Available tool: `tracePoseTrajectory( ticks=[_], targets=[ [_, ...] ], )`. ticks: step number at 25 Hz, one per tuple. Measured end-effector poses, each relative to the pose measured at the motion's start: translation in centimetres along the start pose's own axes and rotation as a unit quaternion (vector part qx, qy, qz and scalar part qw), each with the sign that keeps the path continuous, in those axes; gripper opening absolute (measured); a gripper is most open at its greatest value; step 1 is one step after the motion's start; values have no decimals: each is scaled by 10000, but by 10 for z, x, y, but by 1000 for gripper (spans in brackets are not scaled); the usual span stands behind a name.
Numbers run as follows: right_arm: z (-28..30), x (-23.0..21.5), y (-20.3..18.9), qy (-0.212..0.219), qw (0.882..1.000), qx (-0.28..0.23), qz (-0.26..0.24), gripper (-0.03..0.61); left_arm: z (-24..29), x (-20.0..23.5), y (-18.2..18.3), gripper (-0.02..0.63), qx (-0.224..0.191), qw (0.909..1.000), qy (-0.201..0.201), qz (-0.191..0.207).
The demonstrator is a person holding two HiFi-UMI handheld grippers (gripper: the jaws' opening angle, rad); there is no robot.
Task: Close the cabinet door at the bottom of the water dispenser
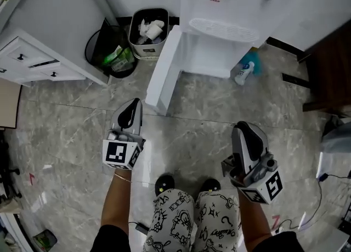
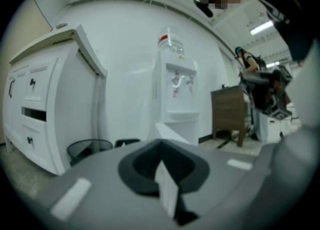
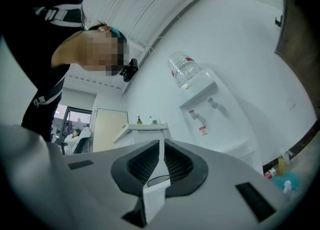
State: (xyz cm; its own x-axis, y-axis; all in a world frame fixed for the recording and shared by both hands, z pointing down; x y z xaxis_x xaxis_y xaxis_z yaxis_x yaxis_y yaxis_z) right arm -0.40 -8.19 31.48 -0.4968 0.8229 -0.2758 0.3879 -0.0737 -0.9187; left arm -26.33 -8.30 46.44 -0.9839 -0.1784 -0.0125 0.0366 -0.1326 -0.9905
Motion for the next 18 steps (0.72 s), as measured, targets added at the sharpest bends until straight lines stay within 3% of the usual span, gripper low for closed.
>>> tracePoseTrajectory(
  ticks=[8,13,18],
  targets=[
    [-7,-83,-86,248,9986,-166,-436,17,17,12,-27,0,-1016,9947,-67,157],
    [-38,-123,-105,81,9966,-590,-570,17,29,7,-46,-2,-1184,9926,-261,-22],
    [-50,-129,-112,-242,9971,-439,-579,17,41,-9,-47,-2,-1031,9939,-377,48]
  ],
)
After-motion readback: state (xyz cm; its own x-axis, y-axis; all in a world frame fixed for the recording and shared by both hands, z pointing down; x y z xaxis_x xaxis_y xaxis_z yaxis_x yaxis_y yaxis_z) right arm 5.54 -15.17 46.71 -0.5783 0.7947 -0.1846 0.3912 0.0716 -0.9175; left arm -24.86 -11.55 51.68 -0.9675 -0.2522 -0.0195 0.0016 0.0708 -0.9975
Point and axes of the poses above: the fingertips, and each gripper's own axes: z forward along the fingers, x to its left, y out of its top, the point moved 2 cm from there along -z, backward along the fingers
